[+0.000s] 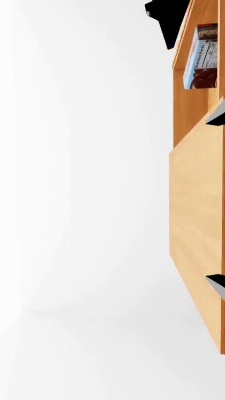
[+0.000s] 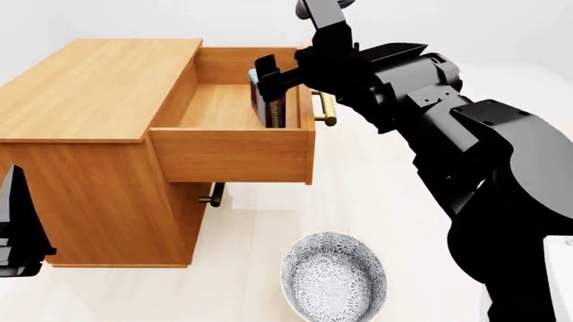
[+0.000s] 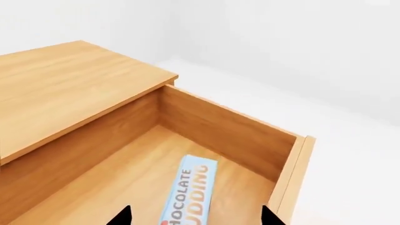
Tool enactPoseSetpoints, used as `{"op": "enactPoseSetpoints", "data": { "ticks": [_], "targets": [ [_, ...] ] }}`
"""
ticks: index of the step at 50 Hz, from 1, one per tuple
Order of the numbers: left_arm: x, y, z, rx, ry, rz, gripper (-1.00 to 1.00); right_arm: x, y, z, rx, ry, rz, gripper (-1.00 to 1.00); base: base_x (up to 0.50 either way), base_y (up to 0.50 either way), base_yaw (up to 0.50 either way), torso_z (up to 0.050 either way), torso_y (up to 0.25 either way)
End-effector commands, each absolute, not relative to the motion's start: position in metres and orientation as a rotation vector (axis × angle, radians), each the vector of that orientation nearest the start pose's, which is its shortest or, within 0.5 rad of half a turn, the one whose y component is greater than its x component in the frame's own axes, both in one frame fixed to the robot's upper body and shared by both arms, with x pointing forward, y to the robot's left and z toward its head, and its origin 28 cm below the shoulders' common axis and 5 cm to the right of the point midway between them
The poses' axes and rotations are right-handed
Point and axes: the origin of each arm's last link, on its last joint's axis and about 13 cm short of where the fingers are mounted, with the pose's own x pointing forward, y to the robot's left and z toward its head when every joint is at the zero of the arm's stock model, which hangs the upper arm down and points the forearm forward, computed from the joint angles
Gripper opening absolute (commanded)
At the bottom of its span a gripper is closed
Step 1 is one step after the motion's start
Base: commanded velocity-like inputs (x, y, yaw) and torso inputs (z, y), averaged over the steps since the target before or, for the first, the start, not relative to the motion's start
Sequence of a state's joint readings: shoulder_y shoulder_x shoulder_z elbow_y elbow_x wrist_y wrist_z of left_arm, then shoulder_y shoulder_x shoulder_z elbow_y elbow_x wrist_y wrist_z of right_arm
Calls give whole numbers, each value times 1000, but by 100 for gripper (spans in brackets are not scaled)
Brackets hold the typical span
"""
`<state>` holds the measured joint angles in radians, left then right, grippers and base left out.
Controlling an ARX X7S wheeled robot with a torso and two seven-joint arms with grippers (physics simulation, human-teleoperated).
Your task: Put the chocolate pudding in the top drawer of the cabinet and close it.
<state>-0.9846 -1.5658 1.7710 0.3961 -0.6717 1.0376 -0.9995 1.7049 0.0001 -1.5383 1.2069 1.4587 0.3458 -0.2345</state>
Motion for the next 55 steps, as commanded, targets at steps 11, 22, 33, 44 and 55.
{"op": "enactPoseSetpoints", "data": {
  "ticks": [11,22,33,44,55],
  "targets": [
    [143,340,177,20,-465,36,100,431,-56,316,-109,11,409,100,0,0,0,0,0],
    [143,340,177,26,-468,22,100,423,-83,308,-87,-74,247,100,0,0,0,0,0],
    [143,340,177,34,-468,10,100,414,-109,294,-50,-106,116,100,0,0,0,0,0],
    [143,340,177,34,-468,2,100,395,-129,285,-32,-132,53,100,0,0,0,0,0],
    [143,340,177,33,-464,-10,100,361,-145,273,-22,-161,35,100,0,0,0,0,0]
  ]
}}
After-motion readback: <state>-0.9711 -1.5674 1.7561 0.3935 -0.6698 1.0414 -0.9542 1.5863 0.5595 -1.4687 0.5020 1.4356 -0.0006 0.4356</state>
